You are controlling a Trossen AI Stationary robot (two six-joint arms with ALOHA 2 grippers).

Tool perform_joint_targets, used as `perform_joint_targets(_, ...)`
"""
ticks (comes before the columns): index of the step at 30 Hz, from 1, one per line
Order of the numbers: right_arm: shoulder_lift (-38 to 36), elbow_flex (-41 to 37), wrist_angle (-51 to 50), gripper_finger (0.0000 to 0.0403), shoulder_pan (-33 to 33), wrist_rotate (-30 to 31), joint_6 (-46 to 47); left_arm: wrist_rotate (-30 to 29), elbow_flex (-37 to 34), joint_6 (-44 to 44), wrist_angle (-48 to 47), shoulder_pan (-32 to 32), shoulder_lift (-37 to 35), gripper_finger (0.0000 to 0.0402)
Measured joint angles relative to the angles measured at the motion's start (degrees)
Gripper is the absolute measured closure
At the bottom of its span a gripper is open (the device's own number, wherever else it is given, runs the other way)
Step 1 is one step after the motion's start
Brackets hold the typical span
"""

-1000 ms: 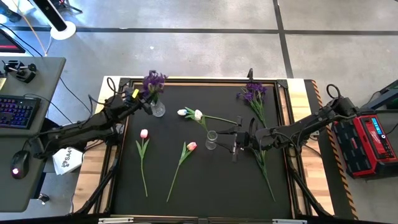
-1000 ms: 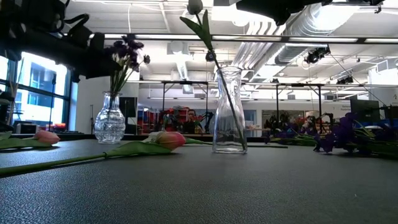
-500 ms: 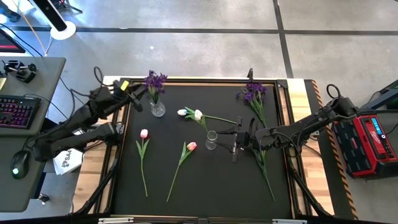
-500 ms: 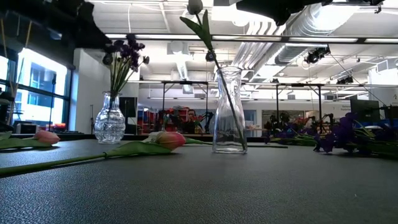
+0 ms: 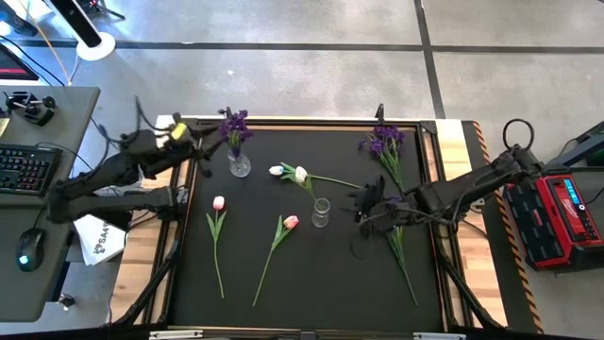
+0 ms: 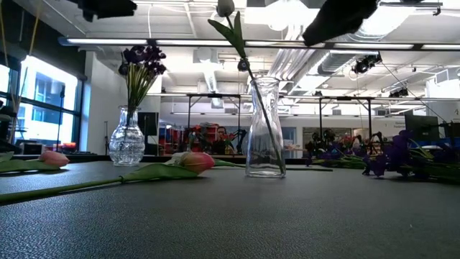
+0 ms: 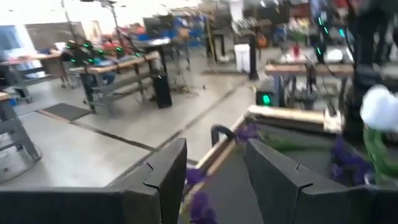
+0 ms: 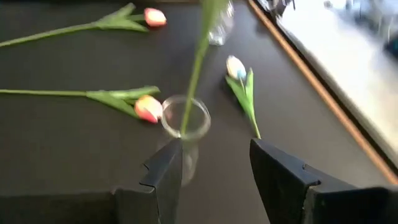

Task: Sort flowers into vase by color
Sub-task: Put the white tulip into the right transparent flower vase

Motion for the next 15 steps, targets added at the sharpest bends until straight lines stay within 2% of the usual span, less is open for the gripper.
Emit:
perform_joint_targets(3, 0.0, 1.3, -6.3, 0.0231, 0.0, -2.1, 5.5, -6.5, 0.0, 0.2, 0.0, -5.6, 3.7, 0.0248)
perform_joint_targets(6, 0.0, 0.7, -8.3, 0.0231, -0.1, -5.2, 8.1, -12.0, 0.7, -0.8, -1.4, -11.8, 7.5, 0.0248)
perform_joint_targets(11, 0.0, -4.8, -7.7, 0.0231, -3.7, -14.0, 5.2, -23.0, 6.9, -9.8, -12.0, -22.5, 15.5, 0.0248)
perform_joint_targets(15, 0.0, -11.6, -1.1, 0.0237, -9.7, -20.5, 0.1, -23.9, 11.1, -19.5, -20.4, -29.9, 21.9, 0.0248)
